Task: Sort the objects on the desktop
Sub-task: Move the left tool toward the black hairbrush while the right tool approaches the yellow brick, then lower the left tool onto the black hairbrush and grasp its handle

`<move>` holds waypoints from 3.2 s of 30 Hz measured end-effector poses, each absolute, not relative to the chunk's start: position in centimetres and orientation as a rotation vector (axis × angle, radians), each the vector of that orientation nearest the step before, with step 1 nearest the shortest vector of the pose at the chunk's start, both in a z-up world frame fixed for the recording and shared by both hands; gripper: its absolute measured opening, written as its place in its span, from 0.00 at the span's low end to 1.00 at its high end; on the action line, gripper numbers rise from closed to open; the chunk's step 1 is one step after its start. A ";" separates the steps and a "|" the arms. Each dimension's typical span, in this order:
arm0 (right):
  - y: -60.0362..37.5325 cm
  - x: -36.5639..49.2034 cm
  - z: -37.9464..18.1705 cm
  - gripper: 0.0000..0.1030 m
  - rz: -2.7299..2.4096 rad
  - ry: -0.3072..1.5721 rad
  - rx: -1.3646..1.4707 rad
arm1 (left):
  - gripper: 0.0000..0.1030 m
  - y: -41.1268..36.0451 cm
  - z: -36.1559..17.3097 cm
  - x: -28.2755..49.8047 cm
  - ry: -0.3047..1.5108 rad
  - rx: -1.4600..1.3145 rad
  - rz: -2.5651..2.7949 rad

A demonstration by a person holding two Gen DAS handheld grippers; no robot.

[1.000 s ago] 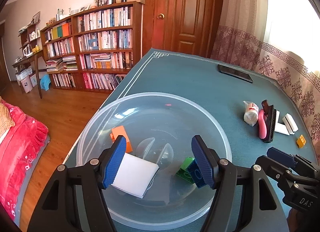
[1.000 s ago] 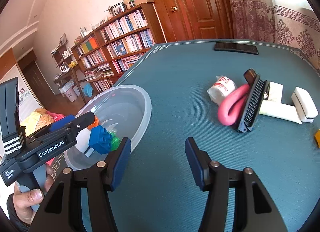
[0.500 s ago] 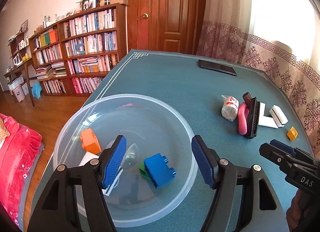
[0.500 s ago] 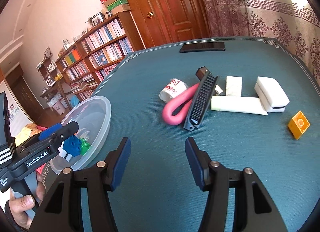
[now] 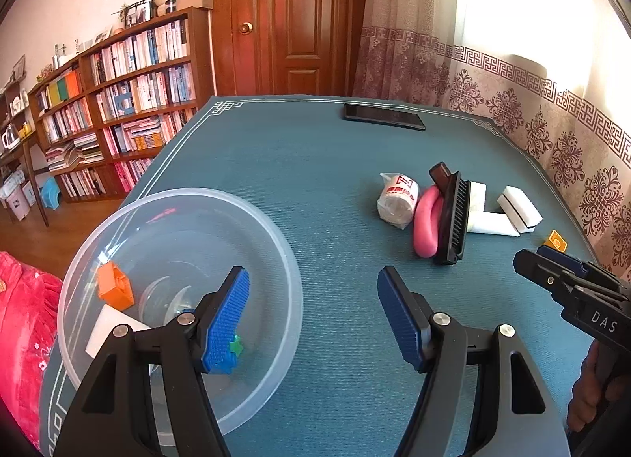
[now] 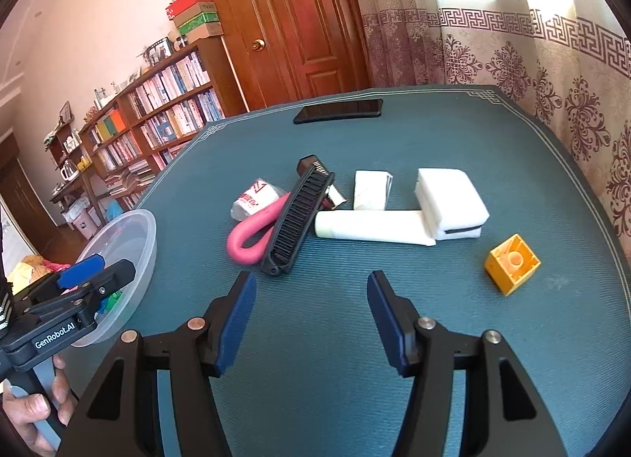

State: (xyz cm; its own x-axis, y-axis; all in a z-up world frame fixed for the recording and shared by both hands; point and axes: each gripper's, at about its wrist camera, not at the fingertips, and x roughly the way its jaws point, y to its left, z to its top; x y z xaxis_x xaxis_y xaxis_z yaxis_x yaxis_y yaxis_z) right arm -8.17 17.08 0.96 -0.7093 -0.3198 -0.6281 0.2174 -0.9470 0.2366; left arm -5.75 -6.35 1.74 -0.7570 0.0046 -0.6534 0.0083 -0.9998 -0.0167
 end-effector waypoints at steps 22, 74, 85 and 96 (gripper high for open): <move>24.2 -9.6 0.3 0.62 -2.829 -0.206 1.032 | 0.69 2.4 0.7 -11.4 -0.053 1.179 -3.050; 28.3 -11.5 -1.3 0.68 -2.952 -0.312 1.069 | 0.53 5.1 -1.2 -15.9 -0.107 1.078 -3.108; 28.5 -11.7 -1.6 0.68 -2.939 -0.337 1.092 | 0.53 5.8 -0.4 -14.5 -0.173 0.995 -3.166; 28.6 -11.8 -1.7 0.68 -2.935 -0.344 1.102 | 0.53 6.5 -1.5 -14.6 -0.155 1.138 -3.189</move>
